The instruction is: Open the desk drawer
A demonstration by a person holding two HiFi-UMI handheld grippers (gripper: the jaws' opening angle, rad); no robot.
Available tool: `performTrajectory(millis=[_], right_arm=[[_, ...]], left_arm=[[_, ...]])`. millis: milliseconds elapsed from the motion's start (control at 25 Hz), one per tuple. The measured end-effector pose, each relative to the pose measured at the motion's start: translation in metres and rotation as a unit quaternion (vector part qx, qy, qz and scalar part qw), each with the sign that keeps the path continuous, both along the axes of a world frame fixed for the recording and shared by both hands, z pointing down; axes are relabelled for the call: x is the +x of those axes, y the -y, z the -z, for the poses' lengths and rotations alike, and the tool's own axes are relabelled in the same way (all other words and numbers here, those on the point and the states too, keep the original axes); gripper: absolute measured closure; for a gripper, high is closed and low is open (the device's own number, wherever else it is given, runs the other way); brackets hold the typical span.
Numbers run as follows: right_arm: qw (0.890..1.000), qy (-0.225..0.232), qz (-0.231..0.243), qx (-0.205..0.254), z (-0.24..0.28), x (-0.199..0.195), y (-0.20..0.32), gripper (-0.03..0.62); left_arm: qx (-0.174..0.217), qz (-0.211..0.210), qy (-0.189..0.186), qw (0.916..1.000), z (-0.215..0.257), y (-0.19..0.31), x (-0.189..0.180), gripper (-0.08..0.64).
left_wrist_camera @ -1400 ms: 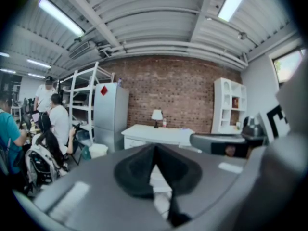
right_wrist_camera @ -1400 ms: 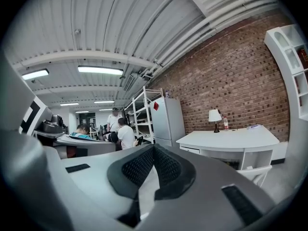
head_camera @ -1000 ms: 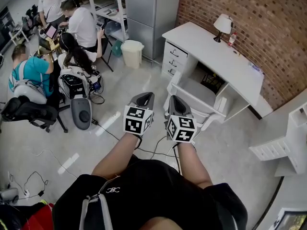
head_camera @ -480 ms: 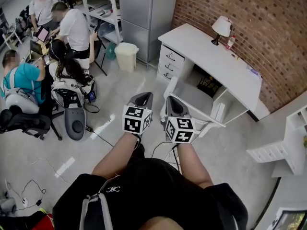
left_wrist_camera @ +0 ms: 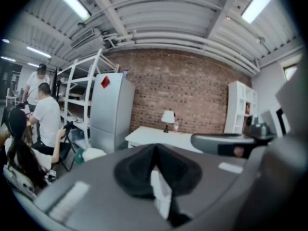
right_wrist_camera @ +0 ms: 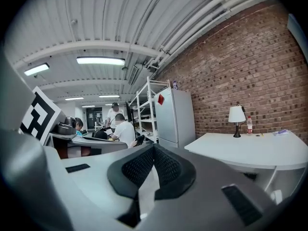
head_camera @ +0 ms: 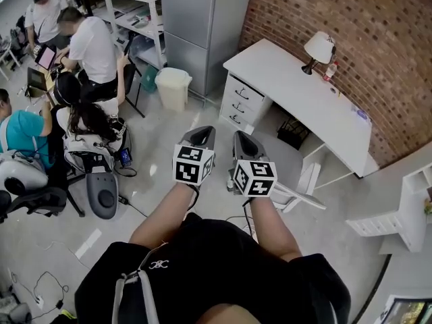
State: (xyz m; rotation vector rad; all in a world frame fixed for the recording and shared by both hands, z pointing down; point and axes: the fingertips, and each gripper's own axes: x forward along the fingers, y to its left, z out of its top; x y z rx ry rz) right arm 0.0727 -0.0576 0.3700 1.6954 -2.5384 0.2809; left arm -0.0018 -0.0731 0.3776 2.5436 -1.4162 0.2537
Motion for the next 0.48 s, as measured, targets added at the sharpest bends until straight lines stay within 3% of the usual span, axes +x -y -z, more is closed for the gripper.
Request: performTrajectory(millis=[200,480], right_arm=[[1.000,0.015,-0.006,-0.006,0.007,-0.024,0.072,0.594],[1.000,-0.001,-0.019,-0.012,-0.009,-0.045,0.135,0.594]], left_arm=[[0.002,0.003,-0.001,1.0000,0.007,0.067,-0.030,0.561],[-0.021,-0.004,0.001,0.9998,-0.019,0.128,-0.053,0.561]])
